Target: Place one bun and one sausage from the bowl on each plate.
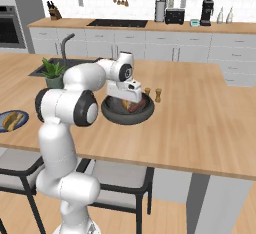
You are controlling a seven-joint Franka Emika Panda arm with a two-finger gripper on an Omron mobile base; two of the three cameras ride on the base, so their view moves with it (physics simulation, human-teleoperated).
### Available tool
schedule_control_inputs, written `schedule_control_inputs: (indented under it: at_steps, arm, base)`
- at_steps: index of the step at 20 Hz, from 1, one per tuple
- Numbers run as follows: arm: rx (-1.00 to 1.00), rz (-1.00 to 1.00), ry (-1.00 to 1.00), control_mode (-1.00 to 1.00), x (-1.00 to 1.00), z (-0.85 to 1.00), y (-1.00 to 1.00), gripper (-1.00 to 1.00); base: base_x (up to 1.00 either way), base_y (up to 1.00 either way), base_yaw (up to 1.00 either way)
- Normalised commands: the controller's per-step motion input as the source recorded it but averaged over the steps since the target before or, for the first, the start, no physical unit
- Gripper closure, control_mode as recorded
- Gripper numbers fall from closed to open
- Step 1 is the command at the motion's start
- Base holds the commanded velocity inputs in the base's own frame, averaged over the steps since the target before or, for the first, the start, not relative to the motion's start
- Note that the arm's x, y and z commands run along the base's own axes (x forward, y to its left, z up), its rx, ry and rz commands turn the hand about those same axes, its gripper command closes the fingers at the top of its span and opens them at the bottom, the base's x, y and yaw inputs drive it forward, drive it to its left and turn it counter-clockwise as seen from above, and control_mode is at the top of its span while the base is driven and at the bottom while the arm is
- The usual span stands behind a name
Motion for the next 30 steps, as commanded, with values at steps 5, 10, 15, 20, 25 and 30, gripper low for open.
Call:
schedule_control_inputs:
  at_steps: [5,10,15,20,25,30]
  arm:
    - [0.0,0.06,0.0,-1.0,0.59,-0.17,-0.44,-1.0]
    - [0.0,0.0,0.07,-1.0,0.66,-0.11,-0.34,-1.0]
    - [0.0,0.0,0.16,-1.0,0.15,-0.13,-0.13,-1.0]
    - [0.0,0.0,0.11,-1.0,-0.03,-0.18,0.0,-1.0]
    - [-0.02,0.0,0.04,-1.0,-0.03,-0.34,0.0,-1.0]
    - [-0.02,0.0,0.01,-1.0,-0.06,-0.31,0.0,1.0]
  base:
    - [0.0,0.0,0.0]
    - [0.0,0.0,0.0]
    - [0.0,0.0,0.0]
    - [0.0,0.0,0.0]
    - [0.0,0.0,0.0]
    - [0.0,0.0,0.0]
